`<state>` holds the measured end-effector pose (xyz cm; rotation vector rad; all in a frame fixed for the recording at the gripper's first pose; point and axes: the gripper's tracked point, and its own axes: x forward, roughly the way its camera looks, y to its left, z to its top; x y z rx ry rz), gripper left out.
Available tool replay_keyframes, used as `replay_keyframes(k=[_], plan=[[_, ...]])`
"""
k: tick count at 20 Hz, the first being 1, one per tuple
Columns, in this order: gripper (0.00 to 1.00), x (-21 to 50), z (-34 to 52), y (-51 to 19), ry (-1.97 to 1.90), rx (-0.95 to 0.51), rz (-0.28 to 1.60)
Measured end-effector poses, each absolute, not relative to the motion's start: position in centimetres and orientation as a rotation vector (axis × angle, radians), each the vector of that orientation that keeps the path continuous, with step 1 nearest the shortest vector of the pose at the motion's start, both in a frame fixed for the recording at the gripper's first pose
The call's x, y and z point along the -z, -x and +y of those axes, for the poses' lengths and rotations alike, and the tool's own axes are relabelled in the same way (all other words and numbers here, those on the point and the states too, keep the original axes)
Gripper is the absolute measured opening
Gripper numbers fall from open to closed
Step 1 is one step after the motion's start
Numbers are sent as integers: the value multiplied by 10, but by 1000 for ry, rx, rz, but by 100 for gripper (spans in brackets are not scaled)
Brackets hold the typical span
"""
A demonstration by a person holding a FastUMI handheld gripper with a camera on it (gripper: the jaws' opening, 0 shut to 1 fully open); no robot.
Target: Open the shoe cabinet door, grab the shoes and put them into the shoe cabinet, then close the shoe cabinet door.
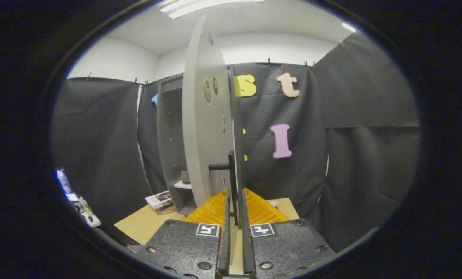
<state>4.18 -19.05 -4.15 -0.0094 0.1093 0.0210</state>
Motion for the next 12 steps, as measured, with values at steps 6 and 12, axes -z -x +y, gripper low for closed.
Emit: replay_keyframes(k=[6, 12], plan=[[80, 49, -131, 3, 18, -52, 88], [100, 66, -50, -1, 65, -94, 42]])
